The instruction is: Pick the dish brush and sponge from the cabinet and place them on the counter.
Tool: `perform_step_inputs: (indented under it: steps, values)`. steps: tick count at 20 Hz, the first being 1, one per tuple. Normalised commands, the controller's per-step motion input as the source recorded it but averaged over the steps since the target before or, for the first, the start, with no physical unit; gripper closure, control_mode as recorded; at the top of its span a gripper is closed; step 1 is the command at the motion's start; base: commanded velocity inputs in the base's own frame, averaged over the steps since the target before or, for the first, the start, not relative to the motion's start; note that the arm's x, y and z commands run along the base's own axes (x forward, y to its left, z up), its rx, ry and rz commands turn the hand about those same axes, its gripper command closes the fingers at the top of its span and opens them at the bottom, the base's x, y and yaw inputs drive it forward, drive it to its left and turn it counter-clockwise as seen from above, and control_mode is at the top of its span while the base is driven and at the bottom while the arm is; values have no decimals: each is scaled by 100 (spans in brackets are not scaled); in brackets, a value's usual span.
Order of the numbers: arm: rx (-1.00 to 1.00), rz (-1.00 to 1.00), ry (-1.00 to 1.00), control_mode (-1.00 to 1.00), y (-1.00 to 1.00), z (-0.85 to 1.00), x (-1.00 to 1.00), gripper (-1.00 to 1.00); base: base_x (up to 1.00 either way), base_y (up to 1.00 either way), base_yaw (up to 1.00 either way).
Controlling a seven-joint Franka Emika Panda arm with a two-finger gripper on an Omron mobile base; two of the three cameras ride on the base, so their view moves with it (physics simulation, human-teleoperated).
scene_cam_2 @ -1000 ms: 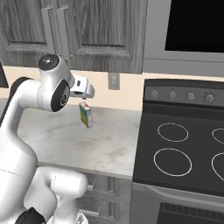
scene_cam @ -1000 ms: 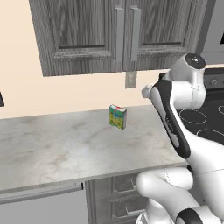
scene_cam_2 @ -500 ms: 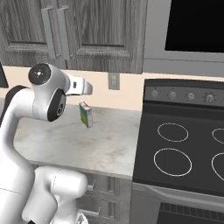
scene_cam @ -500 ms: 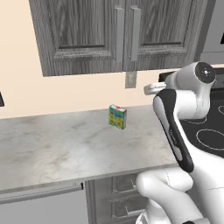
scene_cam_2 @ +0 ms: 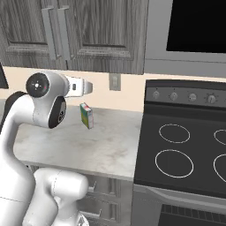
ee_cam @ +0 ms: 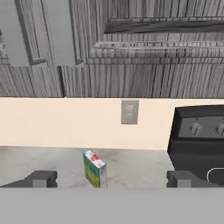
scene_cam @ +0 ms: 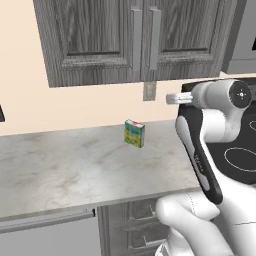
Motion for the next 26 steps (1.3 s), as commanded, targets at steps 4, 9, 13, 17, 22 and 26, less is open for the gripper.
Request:
perform_step_inputs:
  steps: [4,9,13,17,22,26]
  values:
    - [0,0,-21,-100,1,20,-1,-100,0,0,0]
    - [0,0,-17,-100,3,17,-2,-100,0,0,0]
    - [0,0,-10,-100,9,8,0,-100,0,0,0]
    - [0,0,-8,-100,10,15,0,-100,0,0,0]
    - [0,1,-9,-100,9,22,0,-100,0,0,0]
    - [0,3,-10,-100,12,20,0,-100,0,0,0]
